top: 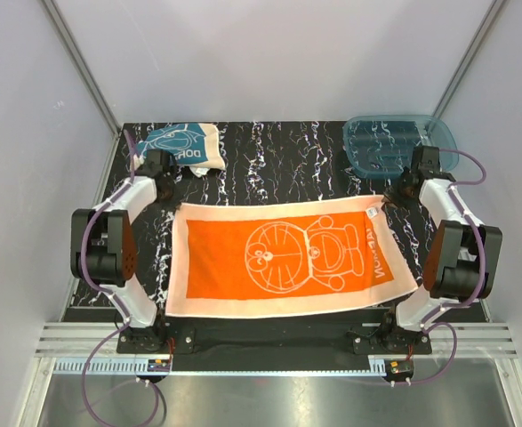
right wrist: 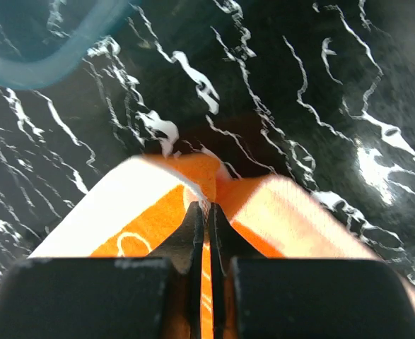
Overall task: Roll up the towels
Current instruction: Flatten the towel
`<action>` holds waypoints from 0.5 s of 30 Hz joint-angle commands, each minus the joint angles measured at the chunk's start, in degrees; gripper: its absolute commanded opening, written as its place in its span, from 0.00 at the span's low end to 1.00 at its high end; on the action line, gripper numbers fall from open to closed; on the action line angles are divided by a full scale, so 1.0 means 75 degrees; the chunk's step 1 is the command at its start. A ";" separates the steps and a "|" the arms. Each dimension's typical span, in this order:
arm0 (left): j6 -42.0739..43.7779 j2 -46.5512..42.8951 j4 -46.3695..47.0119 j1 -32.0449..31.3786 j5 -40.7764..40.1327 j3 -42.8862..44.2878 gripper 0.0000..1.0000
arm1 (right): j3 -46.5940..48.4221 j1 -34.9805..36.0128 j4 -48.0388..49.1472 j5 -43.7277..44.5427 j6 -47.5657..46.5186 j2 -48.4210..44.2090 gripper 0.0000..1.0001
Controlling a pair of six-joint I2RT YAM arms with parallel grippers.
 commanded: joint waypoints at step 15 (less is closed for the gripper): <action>0.0871 0.1179 -0.0810 0.0802 -0.0046 0.2722 0.00 | 0.1949 0.0267 -0.0186 -0.0646 0.0257 0.1663 0.00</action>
